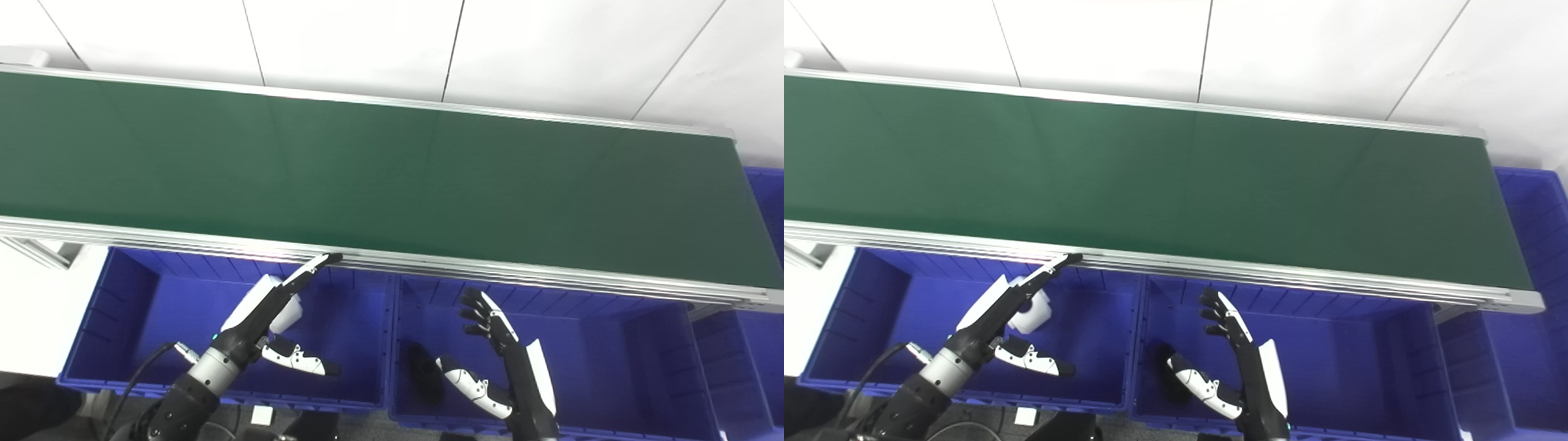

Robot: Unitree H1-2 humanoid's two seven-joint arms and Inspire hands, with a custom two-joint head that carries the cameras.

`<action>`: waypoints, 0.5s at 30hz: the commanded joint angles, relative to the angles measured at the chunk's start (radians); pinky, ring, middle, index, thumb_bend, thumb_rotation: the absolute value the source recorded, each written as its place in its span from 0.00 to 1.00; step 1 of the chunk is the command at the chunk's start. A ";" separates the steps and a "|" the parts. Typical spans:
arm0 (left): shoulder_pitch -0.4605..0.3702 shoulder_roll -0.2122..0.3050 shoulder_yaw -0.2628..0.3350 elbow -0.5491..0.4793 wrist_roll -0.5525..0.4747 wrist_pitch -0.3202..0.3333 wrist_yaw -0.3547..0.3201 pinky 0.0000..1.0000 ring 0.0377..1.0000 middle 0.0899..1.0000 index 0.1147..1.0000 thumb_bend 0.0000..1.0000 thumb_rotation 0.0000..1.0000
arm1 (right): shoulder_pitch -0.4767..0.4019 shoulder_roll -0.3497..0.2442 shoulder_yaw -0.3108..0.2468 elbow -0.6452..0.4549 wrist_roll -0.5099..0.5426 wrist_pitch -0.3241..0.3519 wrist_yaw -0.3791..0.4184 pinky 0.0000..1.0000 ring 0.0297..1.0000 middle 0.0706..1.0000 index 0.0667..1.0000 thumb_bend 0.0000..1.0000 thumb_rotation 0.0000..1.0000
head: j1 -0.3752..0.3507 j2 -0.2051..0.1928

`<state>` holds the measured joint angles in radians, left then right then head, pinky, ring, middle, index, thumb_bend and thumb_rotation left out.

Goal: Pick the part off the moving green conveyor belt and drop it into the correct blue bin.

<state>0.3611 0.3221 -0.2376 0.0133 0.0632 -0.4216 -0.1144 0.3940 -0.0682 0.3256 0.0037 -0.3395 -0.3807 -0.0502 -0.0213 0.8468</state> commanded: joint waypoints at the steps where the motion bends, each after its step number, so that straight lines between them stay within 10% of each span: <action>1: 0.017 -0.008 0.009 -0.033 -0.054 -0.048 -0.020 0.92 0.95 0.95 0.91 0.68 0.14 | 0.002 0.015 0.005 -0.017 -0.007 -0.034 -0.006 0.72 0.80 0.84 0.88 0.62 0.47 | -0.006 -0.006; 15: 0.058 -0.090 0.104 0.018 -0.178 -0.048 -0.152 0.91 0.95 0.95 0.91 0.71 0.21 | 0.000 0.028 -0.002 0.021 -0.040 -0.055 -0.030 0.72 0.80 0.84 0.88 0.61 0.46 | -0.015 -0.051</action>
<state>0.4118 0.2388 -0.1381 0.0476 -0.1065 -0.4274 -0.2495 0.3945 -0.0526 0.3234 0.0392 -0.3781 -0.3822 -0.0605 -0.0383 0.7961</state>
